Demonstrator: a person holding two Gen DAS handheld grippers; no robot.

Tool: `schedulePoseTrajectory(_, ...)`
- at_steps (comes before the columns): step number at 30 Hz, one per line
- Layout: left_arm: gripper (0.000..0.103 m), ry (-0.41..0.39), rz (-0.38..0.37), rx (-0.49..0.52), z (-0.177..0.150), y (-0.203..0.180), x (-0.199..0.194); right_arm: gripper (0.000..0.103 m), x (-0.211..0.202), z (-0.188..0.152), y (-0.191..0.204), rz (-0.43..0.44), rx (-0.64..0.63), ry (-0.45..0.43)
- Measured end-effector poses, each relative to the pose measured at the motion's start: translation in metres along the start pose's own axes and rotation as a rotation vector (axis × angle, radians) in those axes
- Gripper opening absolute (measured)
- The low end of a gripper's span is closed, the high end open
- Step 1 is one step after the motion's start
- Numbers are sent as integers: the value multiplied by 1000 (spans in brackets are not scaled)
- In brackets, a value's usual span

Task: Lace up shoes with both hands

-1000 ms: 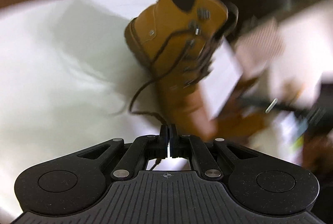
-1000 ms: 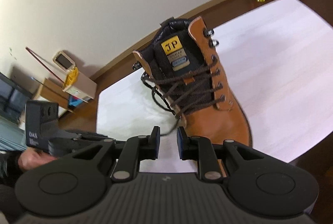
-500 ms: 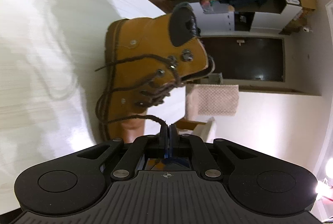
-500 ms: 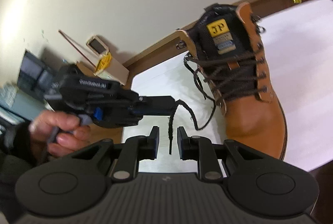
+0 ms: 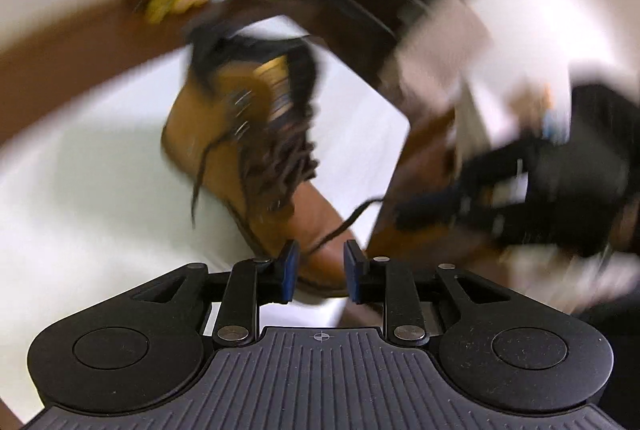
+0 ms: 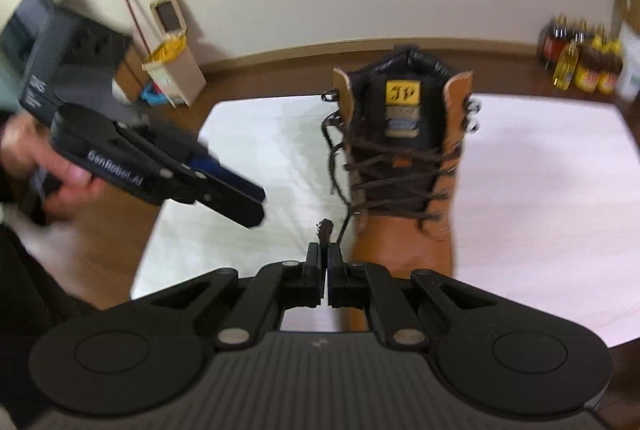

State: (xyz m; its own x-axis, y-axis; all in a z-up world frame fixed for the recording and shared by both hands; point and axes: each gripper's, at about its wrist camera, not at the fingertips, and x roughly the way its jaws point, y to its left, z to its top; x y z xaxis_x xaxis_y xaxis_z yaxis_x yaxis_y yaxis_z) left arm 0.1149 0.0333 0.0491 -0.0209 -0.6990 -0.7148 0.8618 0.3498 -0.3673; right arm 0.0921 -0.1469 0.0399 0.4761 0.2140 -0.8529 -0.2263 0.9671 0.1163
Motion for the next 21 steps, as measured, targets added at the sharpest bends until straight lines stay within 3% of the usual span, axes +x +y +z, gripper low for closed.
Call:
schedulePoseTrajectory(1,25,-3,15,163,8,-16,0,4,-6,0,2,-14,-28,4)
schedulePoseTrajectory(5,28,-9,-15,449,22,-50,10,4,-26,-2,9,-49,-117,14)
schedulePoseTrajectory(9,28,-2,-6,623,24,-77,30,4,-40,-4,10,-45,-191,15)
schedulePoseTrajectory(12,27,1,27,698,28,-95,47,4,-42,-6,4,-13,-251,21)
schedulePoseTrajectory(15,3,17,49,680,35,-107,58,4,-42,-8,-10,28,-325,40)
schedulePoseTrajectory(18,3,61,110,580,46,-115,70,4,-40,-8,-36,73,-372,41)
schedulePoseTrajectory(21,3,42,140,394,58,-117,71,4,-38,-3,-58,105,-405,16)
